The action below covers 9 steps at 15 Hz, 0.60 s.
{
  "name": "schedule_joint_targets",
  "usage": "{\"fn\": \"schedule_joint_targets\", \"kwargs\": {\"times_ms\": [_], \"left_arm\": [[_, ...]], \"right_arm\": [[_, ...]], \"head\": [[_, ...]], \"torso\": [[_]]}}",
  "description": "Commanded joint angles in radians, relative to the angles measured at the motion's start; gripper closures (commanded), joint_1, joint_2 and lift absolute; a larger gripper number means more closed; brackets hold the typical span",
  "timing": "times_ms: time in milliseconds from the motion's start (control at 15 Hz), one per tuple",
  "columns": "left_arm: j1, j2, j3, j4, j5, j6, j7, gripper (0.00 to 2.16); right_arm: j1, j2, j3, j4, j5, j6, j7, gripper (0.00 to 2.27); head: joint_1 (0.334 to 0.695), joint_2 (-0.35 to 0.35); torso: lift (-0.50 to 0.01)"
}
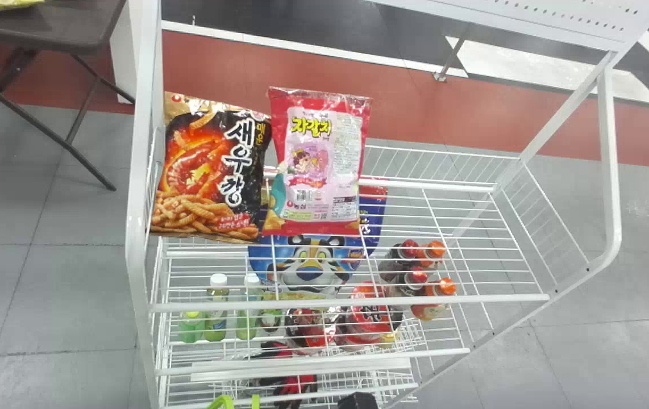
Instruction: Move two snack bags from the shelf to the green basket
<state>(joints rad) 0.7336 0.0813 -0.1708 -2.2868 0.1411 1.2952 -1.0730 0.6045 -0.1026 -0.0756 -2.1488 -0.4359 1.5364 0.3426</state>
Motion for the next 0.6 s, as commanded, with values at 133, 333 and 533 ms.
{"fn": "schedule_joint_targets", "kwargs": {"times_ms": [133,333,533], "left_arm": [[0.000,0.000,-0.004,0.003,-0.002,-0.001,0.004,2.15],[-0.002,0.000,-0.009,0.003,-0.003,-0.001,0.007,2.15],[-0.003,0.000,-0.009,0.003,-0.003,-0.001,0.007,2.15]], "right_arm": [[0.052,0.000,-0.096,-0.163,-0.004,0.036,-0.031,0.03],[0.055,0.000,-0.168,-0.286,-0.030,0.036,-0.027,0.05],[0.081,0.011,-0.220,-0.396,-0.033,0.036,0.059,0.05]], "head": [[0.695,-0.350],[0.695,-0.350],[0.695,-0.350]], "torso": [[-0.016],[-0.016],[-0.016]]}}
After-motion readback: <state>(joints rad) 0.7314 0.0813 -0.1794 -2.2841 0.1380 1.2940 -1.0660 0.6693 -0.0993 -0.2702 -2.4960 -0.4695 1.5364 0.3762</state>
